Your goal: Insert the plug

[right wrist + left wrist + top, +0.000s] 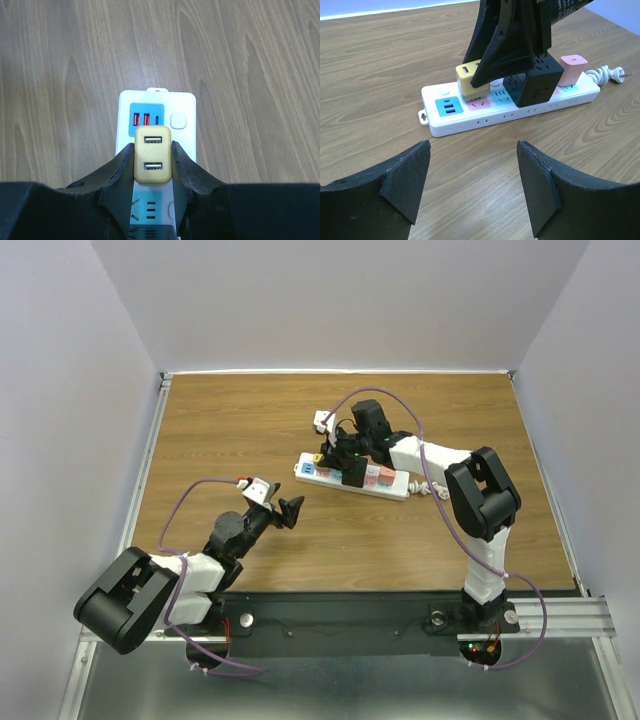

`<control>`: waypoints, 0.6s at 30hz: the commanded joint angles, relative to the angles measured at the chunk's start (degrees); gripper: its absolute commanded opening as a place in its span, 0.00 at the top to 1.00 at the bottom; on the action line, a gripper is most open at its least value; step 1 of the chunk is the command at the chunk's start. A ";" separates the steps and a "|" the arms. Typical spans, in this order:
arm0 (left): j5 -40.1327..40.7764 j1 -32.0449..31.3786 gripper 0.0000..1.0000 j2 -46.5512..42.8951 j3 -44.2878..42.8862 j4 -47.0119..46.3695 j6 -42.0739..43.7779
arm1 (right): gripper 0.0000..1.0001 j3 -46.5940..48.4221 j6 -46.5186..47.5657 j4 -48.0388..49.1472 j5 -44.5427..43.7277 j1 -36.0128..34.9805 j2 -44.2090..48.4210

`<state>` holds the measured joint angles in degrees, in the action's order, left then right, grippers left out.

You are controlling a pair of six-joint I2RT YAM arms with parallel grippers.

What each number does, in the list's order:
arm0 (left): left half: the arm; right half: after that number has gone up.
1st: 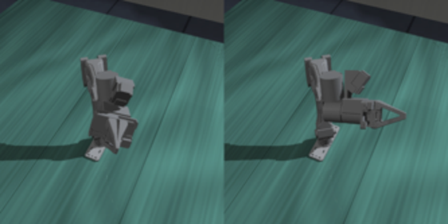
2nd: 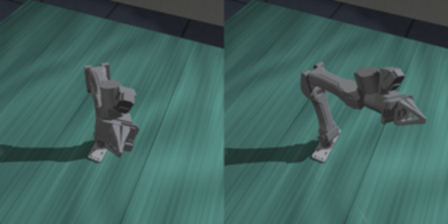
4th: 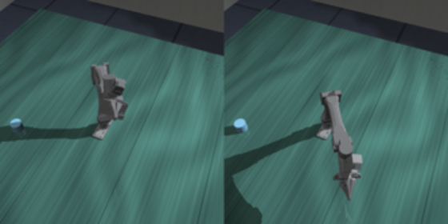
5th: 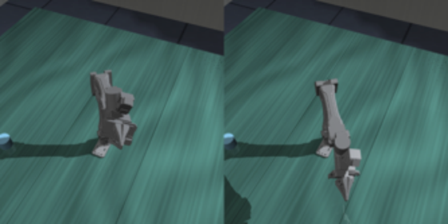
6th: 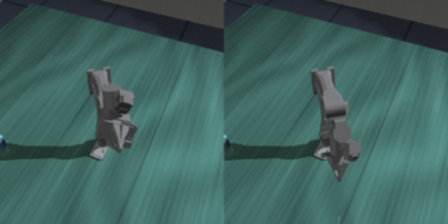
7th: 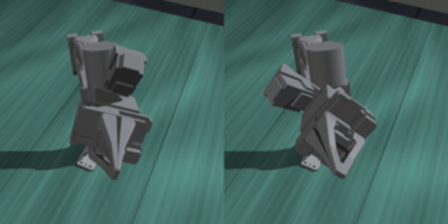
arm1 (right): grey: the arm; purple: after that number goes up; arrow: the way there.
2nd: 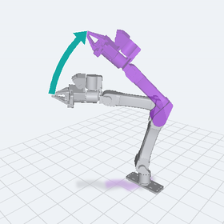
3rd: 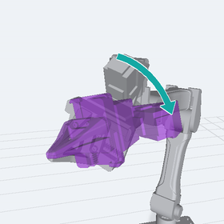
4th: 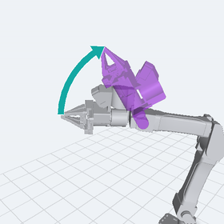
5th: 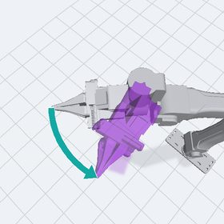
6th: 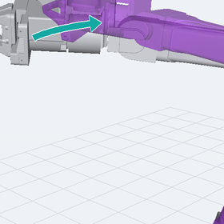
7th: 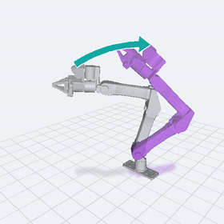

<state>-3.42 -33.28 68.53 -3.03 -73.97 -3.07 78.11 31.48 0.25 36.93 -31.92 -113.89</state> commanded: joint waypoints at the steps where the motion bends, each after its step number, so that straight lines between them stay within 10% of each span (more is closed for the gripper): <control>1: -0.71 0.14 0.20 -0.77 -1.46 -11.02 0.35 | 0.99 -1.81 1.56 0.01 -4.84 0.02 0.59; 18: -1.32 0.14 0.20 -2.44 -0.75 -10.75 -0.01 | 1.00 -6.12 -2.83 -1.83 -17.85 0.02 1.47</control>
<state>-4.14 -33.28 68.03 -3.03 -73.95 -3.09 75.02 29.47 3.84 26.76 -32.34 -112.36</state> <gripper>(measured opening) 0.803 0.356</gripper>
